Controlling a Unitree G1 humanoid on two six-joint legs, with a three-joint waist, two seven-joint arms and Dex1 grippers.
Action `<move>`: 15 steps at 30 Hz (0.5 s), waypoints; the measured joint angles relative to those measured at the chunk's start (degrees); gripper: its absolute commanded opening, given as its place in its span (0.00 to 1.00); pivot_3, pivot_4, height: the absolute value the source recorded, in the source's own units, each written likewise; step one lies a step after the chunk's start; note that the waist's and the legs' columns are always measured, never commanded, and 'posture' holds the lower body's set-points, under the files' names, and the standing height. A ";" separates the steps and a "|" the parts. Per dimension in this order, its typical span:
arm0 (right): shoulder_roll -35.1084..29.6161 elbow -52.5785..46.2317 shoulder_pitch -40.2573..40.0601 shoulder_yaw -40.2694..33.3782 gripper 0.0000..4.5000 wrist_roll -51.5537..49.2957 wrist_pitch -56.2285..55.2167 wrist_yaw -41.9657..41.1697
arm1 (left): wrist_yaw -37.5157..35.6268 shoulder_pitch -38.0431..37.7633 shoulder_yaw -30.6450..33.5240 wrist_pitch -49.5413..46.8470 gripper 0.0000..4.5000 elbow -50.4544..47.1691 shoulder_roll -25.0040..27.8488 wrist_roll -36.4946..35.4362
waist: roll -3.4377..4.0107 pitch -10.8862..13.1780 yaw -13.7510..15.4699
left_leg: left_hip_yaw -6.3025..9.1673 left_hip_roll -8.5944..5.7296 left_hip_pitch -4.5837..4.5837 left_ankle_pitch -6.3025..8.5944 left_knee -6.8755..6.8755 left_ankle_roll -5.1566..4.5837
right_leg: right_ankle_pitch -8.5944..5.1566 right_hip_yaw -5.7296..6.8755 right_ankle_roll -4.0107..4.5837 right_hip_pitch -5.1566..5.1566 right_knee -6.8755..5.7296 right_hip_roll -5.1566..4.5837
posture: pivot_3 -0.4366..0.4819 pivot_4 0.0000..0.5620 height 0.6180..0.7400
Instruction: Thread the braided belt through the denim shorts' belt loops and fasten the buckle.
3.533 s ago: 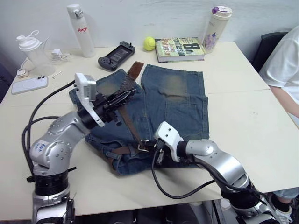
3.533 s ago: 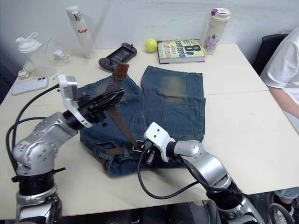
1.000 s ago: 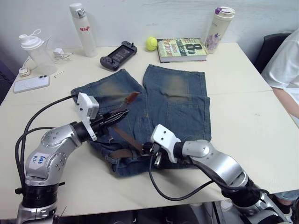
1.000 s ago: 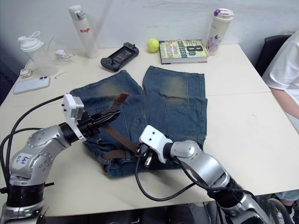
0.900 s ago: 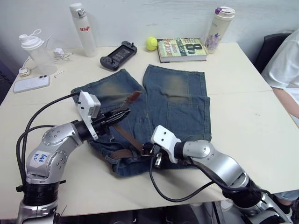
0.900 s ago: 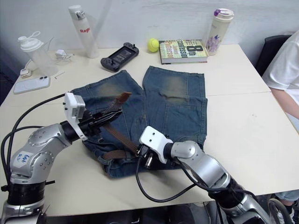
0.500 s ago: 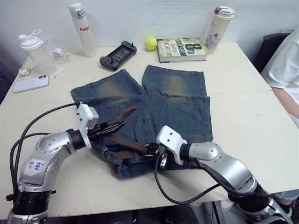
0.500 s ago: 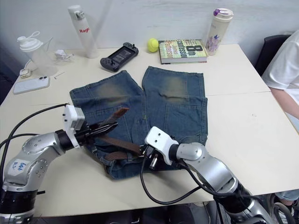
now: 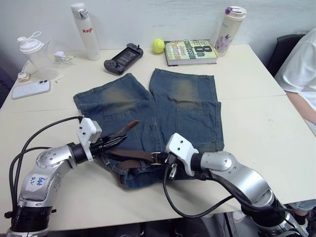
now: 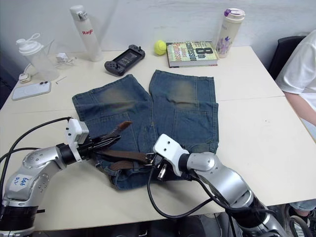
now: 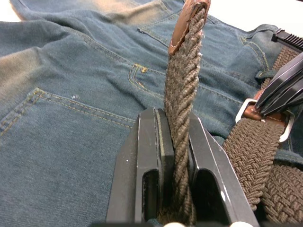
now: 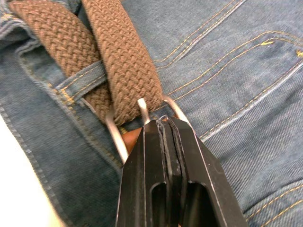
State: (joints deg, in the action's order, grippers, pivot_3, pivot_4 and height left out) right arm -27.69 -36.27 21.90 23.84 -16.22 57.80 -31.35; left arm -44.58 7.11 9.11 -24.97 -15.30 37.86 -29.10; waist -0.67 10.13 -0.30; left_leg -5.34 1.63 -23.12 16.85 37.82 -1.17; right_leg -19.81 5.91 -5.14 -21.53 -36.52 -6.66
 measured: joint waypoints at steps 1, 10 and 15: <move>-0.08 -0.24 0.00 -0.02 0.00 -0.06 0.15 0.00 | -0.01 -0.03 0.00 0.01 0.05 -0.01 0.00 0.05 | 0.00 0.00 0.00 | 0.00 0.00 0.00 0.00 0.00 0.00 | 0.00 0.00 0.00 0.00 0.00 0.00 | 0.48 0.27 1.00; 0.05 0.73 0.35 0.49 0.00 0.52 -0.35 0.70 | 0.06 -0.02 -0.05 0.01 0.05 -0.26 0.00 0.07 | 0.00 0.00 -0.02 | 0.00 0.00 0.00 0.00 -0.01 0.00 | 0.00 0.00 0.00 0.00 0.00 0.00 | 0.48 0.27 1.00; 0.76 2.32 2.00 2.03 0.00 1.45 -0.64 0.93 | 0.38 0.06 -0.08 -0.01 0.05 -0.46 -0.02 0.07 | 0.00 0.00 -0.06 | 0.00 0.00 0.00 0.00 -0.01 0.00 | 0.00 0.00 0.00 -0.01 0.00 0.00 | 0.48 0.27 1.00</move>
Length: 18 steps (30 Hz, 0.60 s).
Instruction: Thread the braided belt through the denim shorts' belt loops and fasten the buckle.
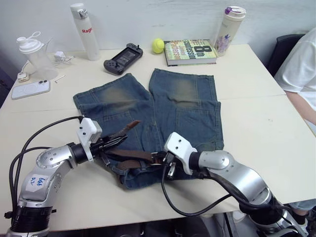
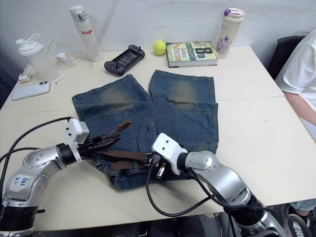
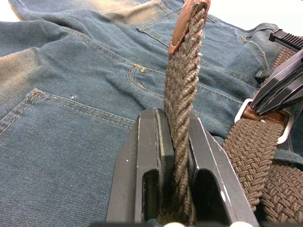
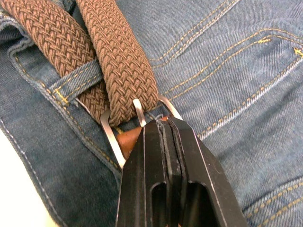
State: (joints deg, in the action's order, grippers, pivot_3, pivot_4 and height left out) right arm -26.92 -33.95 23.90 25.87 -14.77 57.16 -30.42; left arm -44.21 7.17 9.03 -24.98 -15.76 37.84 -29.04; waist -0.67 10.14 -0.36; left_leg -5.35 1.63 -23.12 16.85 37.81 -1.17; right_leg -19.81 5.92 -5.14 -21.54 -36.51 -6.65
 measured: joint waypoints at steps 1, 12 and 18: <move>0.00 0.16 0.25 0.51 0.00 0.28 -0.22 0.00 | 0.04 0.02 0.00 -0.01 0.05 -0.02 0.00 0.00 | 0.00 0.00 0.00 | 0.00 0.00 0.00 0.00 0.00 0.00 | 0.00 0.00 0.00 0.00 0.00 0.00 | 0.48 0.27 1.00; -4.38 0.80 3.60 8.31 0.00 6.78 -5.78 -1.51 | 0.64 1.19 -0.10 -0.17 0.05 -0.02 -0.30 0.01 | -0.01 -0.01 -0.05 | -0.02 -0.01 0.02 0.00 0.00 0.00 | 0.00 -0.01 0.00 0.01 0.00 0.01 | 0.48 0.27 1.00; -9.26 0.57 4.03 14.81 0.00 17.64 -15.51 -1.76 | 1.17 2.05 -0.89 -0.97 0.05 0.00 -0.70 0.04 | -0.04 -0.03 0.24 | 0.00 -0.03 0.04 0.00 0.08 0.01 | 0.00 0.01 0.00 0.04 0.04 -0.01 | 0.48 0.27 1.00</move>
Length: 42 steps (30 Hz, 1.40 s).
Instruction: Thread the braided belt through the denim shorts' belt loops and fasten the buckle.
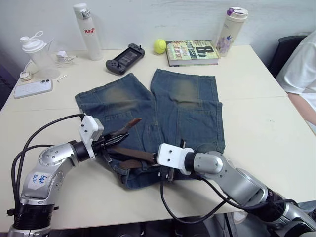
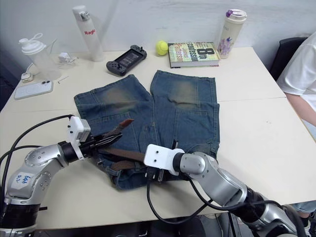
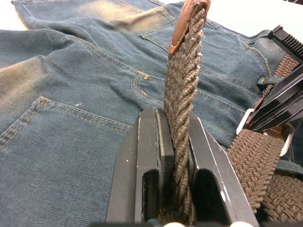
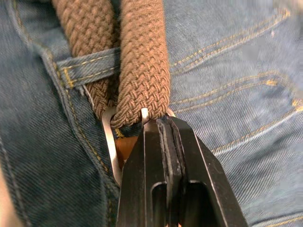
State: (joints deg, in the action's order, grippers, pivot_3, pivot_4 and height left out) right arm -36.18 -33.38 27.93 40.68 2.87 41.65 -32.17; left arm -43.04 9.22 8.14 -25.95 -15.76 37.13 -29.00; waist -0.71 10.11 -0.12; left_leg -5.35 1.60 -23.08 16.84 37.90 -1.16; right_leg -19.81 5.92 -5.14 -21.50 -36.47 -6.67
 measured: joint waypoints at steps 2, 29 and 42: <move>-1.21 0.20 -0.51 1.76 0.00 3.96 -3.83 -0.01 | 0.03 1.58 -0.39 -0.33 0.05 0.16 -0.03 0.05 | -0.03 -0.02 0.10 | 0.01 -0.01 0.00 0.00 0.04 0.00 | 0.00 0.01 0.00 0.00 0.05 0.00 | 0.48 0.27 1.00; 1.30 5.79 -8.01 -2.58 0.00 20.13 -25.36 -4.06 | -3.32 19.62 -7.17 -2.65 0.05 7.04 -3.23 1.60 | -0.10 -0.05 0.20 | -0.03 -0.02 0.02 -0.03 0.13 0.02 | 0.00 0.02 -0.01 0.06 -0.16 0.13 | 0.48 0.27 1.00; 2.96 6.37 -10.77 -5.07 0.00 23.37 -29.95 -6.92 | -2.95 19.11 -7.06 -2.84 0.05 6.08 -3.30 1.95 | -0.10 -0.05 0.06 | -0.03 0.02 0.02 -0.03 0.12 0.02 | 0.00 0.01 -0.01 0.06 -0.17 0.15 | 0.48 0.27 1.00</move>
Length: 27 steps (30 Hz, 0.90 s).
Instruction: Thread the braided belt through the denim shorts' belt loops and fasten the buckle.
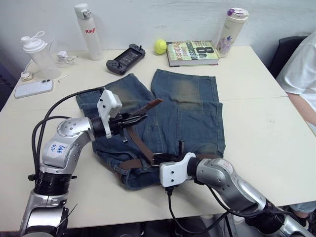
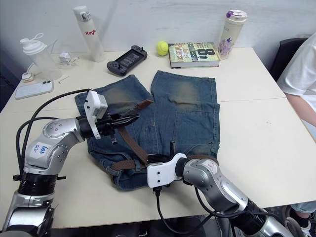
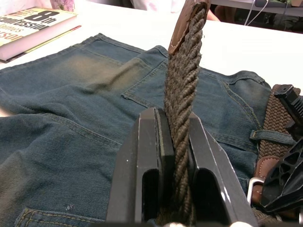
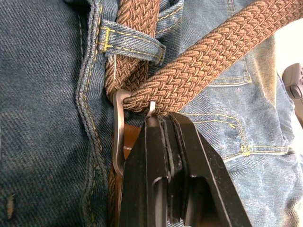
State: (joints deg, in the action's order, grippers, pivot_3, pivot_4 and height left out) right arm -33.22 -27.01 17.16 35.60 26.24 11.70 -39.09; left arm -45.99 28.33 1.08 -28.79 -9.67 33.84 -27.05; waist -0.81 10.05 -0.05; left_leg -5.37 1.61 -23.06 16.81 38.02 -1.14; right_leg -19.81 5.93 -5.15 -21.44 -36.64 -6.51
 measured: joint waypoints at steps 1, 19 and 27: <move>0.08 -0.10 -0.02 0.00 0.00 0.51 0.00 -0.30 | 0.07 0.01 0.00 -0.06 0.05 -0.31 -0.10 0.00 | 0.00 0.00 0.00 | 0.00 0.00 0.00 0.00 0.00 0.00 | 0.00 0.00 0.00 0.00 0.00 0.00 | 0.48 0.27 1.00; -4.14 2.28 -0.55 -1.58 0.00 8.67 -16.33 -1.08 | -5.96 18.61 -13.66 4.14 0.05 14.21 -13.54 6.69 | -0.01 -0.01 0.31 | -0.06 -0.07 0.03 -0.02 0.09 -0.04 | -0.01 0.05 -0.01 0.06 -0.07 0.24 | 0.48 0.27 1.00; -3.79 3.16 -1.53 -2.95 0.00 10.37 -19.01 -0.73 | -9.18 23.90 -19.98 9.02 0.05 24.03 -22.81 11.88 | -0.01 -0.01 1.31 | -0.14 -0.08 0.14 -0.04 0.16 -0.06 | 0.00 0.11 -0.02 0.09 -0.14 0.28 | 0.48 0.27 1.00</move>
State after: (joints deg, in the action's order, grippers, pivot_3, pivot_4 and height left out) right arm -37.01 -23.85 15.63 32.65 36.61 -7.31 -39.82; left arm -55.17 52.23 -18.91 -19.77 14.36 11.02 -15.17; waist -0.82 10.04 1.26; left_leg -5.51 1.54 -22.91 16.78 38.18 -1.20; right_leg -19.81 6.05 -5.17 -21.34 -36.78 -6.23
